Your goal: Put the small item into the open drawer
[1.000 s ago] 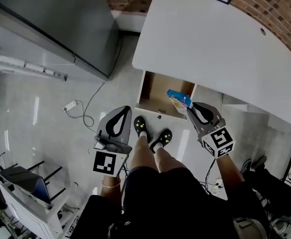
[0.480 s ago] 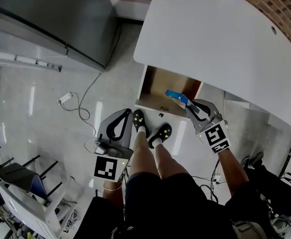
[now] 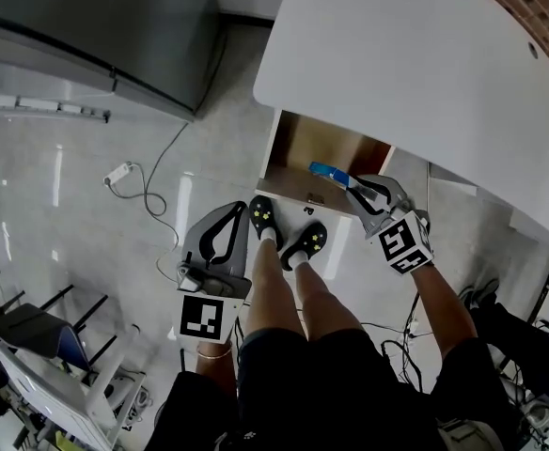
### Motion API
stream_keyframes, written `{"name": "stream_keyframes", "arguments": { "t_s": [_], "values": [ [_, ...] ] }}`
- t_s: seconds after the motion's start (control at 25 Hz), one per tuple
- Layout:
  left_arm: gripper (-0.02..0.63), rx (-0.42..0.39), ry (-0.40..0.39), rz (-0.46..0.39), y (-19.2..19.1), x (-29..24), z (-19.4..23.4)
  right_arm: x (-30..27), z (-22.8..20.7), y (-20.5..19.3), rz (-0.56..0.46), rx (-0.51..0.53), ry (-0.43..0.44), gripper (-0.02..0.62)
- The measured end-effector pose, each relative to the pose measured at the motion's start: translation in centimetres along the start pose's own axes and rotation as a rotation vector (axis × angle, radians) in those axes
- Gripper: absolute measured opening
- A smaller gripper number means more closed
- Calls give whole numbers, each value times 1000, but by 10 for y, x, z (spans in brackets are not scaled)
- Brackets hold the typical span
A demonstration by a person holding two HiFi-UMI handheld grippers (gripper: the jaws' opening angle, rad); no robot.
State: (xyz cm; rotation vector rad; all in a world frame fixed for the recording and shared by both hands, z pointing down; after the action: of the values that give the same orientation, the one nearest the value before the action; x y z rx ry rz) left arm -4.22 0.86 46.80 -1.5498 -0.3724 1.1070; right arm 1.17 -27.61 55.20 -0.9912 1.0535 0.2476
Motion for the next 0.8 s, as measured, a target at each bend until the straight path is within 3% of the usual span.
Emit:
{"name": "stream_keyframes", "arguments": {
  "t_s": [0.8],
  "values": [
    [0,42,8,48,-36,-9,20,-105,7,-24,197,83,84,95]
  ]
}}
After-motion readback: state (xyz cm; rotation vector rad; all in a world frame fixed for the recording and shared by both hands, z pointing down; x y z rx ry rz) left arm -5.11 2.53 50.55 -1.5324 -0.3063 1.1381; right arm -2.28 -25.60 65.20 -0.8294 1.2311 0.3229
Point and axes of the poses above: the fingertips, and each gripper's own axes: x backward along the fingers, z to its left, y out of its top, the point moved 10 cm from there along x, backward along the fingers, and after that the axes turned 7 degrees about z, right-handed, at the moved point
